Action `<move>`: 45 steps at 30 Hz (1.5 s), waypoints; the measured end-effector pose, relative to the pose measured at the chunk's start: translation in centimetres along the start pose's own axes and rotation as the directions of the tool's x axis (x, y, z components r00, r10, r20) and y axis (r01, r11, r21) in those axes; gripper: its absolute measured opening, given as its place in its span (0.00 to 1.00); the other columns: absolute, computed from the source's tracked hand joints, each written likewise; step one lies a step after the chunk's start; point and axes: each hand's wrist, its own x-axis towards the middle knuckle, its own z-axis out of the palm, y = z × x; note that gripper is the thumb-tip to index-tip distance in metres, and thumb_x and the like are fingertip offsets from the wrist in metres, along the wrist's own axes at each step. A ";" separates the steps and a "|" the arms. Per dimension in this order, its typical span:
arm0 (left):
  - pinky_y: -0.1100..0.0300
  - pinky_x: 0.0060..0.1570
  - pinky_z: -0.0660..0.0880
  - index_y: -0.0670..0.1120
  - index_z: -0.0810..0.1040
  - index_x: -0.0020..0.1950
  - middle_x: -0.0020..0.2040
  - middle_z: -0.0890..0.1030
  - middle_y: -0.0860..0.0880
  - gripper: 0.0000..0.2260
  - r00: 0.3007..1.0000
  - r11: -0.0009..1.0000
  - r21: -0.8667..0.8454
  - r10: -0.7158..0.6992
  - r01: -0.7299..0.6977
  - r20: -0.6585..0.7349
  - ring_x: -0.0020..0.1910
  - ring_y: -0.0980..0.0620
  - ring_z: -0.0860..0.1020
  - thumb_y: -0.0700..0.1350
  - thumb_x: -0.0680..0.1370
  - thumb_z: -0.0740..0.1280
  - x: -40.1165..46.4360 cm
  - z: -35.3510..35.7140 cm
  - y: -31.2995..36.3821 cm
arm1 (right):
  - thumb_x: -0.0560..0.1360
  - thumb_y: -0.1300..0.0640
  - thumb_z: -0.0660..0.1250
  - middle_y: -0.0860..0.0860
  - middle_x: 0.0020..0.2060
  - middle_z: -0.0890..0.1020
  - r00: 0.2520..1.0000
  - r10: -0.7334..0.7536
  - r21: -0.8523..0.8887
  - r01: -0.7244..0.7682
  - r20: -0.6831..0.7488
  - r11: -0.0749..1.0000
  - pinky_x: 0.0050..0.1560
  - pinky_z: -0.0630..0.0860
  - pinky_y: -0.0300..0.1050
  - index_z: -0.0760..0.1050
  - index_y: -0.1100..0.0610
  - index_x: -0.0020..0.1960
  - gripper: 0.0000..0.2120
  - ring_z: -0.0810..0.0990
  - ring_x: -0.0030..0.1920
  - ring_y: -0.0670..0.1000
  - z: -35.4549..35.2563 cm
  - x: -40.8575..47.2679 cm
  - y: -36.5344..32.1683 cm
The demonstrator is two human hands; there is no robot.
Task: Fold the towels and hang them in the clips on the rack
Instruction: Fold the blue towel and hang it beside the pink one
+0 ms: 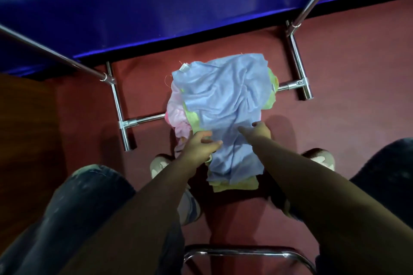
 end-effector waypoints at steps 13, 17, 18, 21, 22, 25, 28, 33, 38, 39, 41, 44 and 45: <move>0.53 0.48 0.76 0.41 0.74 0.62 0.50 0.78 0.45 0.20 0.998 0.999 -0.033 0.029 -0.031 -0.062 0.44 0.50 0.78 0.42 0.72 0.72 -0.2 0.5 0.3 | 0.71 0.58 0.69 0.52 0.34 0.76 0.991 -0.125 0.090 0.130 -0.057 0.987 0.46 0.76 0.49 0.69 0.54 0.36 0.09 0.78 0.39 0.55 0.0 0.7 0.6; 0.61 0.43 0.72 0.41 0.71 0.63 0.52 0.76 0.45 0.20 0.991 0.992 -0.022 0.120 -0.122 -0.053 0.46 0.51 0.75 0.38 0.73 0.71 -2.7 1.0 2.2 | 0.70 0.63 0.72 0.52 0.27 0.73 0.981 -0.190 0.387 0.162 0.034 0.908 0.29 0.72 0.39 0.70 0.55 0.36 0.11 0.73 0.25 0.48 -1.9 -3.4 -1.9; 0.61 0.45 0.72 0.41 0.70 0.65 0.55 0.76 0.45 0.21 0.986 0.988 -0.014 0.155 -0.156 -0.055 0.48 0.51 0.75 0.38 0.73 0.70 -3.7 1.0 2.8 | 0.70 0.63 0.72 0.52 0.27 0.73 0.975 -0.211 0.450 0.156 0.076 0.879 0.29 0.72 0.39 0.70 0.55 0.37 0.11 0.72 0.25 0.48 -2.4 -4.9 -2.5; 0.64 0.48 0.70 0.44 0.68 0.67 0.57 0.73 0.49 0.23 0.961 0.964 0.012 0.265 -0.264 -0.075 0.54 0.53 0.73 0.38 0.73 0.70 -7.3 0.8 4.4 | 0.71 0.64 0.71 0.53 0.30 0.74 0.935 -0.303 0.586 0.143 0.186 0.798 0.34 0.72 0.42 0.71 0.54 0.40 0.10 0.72 0.28 0.49 -4.5 -10.1 -4.4; 0.65 0.48 0.70 0.45 0.68 0.66 0.57 0.73 0.51 0.24 0.946 0.950 0.029 0.312 -0.310 -0.085 0.55 0.53 0.73 0.39 0.73 0.71 -8.7 0.7 4.7 | 0.71 0.64 0.71 0.52 0.31 0.74 0.916 -0.345 0.629 0.146 0.206 0.763 0.35 0.72 0.41 0.71 0.54 0.39 0.10 0.72 0.27 0.47 -5.3 -12.0 -4.9; 0.63 0.54 0.70 0.47 0.70 0.63 0.60 0.74 0.51 0.25 0.867 0.871 0.082 0.490 -0.484 -0.092 0.59 0.53 0.74 0.43 0.68 0.74 -12.9 0.4 5.3 | 0.72 0.64 0.70 0.51 0.29 0.73 0.831 -0.492 0.736 0.159 0.260 0.658 0.35 0.74 0.38 0.71 0.54 0.37 0.10 0.72 0.26 0.45 -8.2 -18.4 -6.2; 0.58 0.55 0.73 0.46 0.73 0.60 0.57 0.76 0.49 0.24 0.752 0.761 0.178 0.647 -0.624 -0.128 0.56 0.51 0.75 0.43 0.66 0.74 -17.6 -0.2 6.7 | 0.74 0.63 0.67 0.49 0.27 0.74 0.715 -0.642 0.800 0.199 0.276 0.566 0.35 0.73 0.36 0.71 0.53 0.37 0.10 0.72 0.30 0.46 -11.0 -25.1 -7.2; 0.70 0.44 0.68 0.45 0.80 0.44 0.44 0.78 0.45 0.06 0.553 0.596 0.275 0.802 -0.754 -0.225 0.45 0.50 0.75 0.39 0.68 0.71 -24.9 -2.7 10.0 | 0.75 0.60 0.65 0.48 0.25 0.72 0.604 -0.773 0.884 0.235 0.192 0.403 0.32 0.73 0.34 0.71 0.52 0.36 0.10 0.71 0.31 0.46 -16.4 -35.5 -8.6; 0.66 0.50 0.72 0.46 0.74 0.50 0.48 0.78 0.47 0.10 0.577 0.613 0.043 0.763 -0.789 -0.291 0.49 0.53 0.76 0.39 0.73 0.71 -31.1 -4.6 12.2 | 0.76 0.60 0.65 0.46 0.20 0.70 0.561 -0.823 0.948 0.203 0.092 0.244 0.32 0.74 0.35 0.70 0.52 0.36 0.10 0.68 0.23 0.43 -21.0 -44.6 -9.9; 0.66 0.50 0.72 0.45 0.72 0.57 0.52 0.77 0.47 0.14 0.654 0.661 -0.070 0.713 -0.748 -0.253 0.52 0.52 0.76 0.41 0.73 0.71 -32.4 -4.4 12.5 | 0.75 0.61 0.65 0.47 0.20 0.70 0.537 -0.839 0.955 0.197 0.086 0.224 0.33 0.73 0.36 0.70 0.52 0.37 0.10 0.67 0.23 0.43 -21.6 -46.2 -10.1; 0.60 0.47 0.74 0.45 0.68 0.65 0.57 0.78 0.46 0.21 0.750 0.701 -0.296 0.655 -0.649 -0.093 0.51 0.50 0.78 0.47 0.74 0.69 -34.5 -4.0 12.8 | 0.75 0.61 0.66 0.47 0.21 0.71 0.482 -0.873 0.956 0.212 0.079 0.203 0.37 0.72 0.38 0.71 0.53 0.38 0.09 0.66 0.23 0.44 -22.5 -49.2 -10.3; 0.56 0.39 0.76 0.46 0.74 0.58 0.46 0.83 0.49 0.17 0.731 0.680 -0.515 0.667 -0.521 0.142 0.41 0.52 0.82 0.54 0.74 0.64 -37.2 -4.1 13.2 | 0.76 0.60 0.65 0.47 0.21 0.70 0.407 -0.912 0.953 0.248 0.061 0.175 0.40 0.72 0.39 0.71 0.53 0.37 0.09 0.68 0.22 0.43 -23.7 -52.6 -10.1; 0.56 0.40 0.77 0.46 0.77 0.55 0.45 0.84 0.48 0.15 0.709 0.667 -0.543 0.684 -0.510 0.172 0.41 0.51 0.82 0.54 0.75 0.63 -37.9 -4.3 13.4 | 0.76 0.60 0.65 0.47 0.20 0.70 0.384 -0.922 0.951 0.261 0.056 0.166 0.39 0.72 0.39 0.71 0.52 0.37 0.10 0.68 0.21 0.43 -24.1 -53.3 -9.9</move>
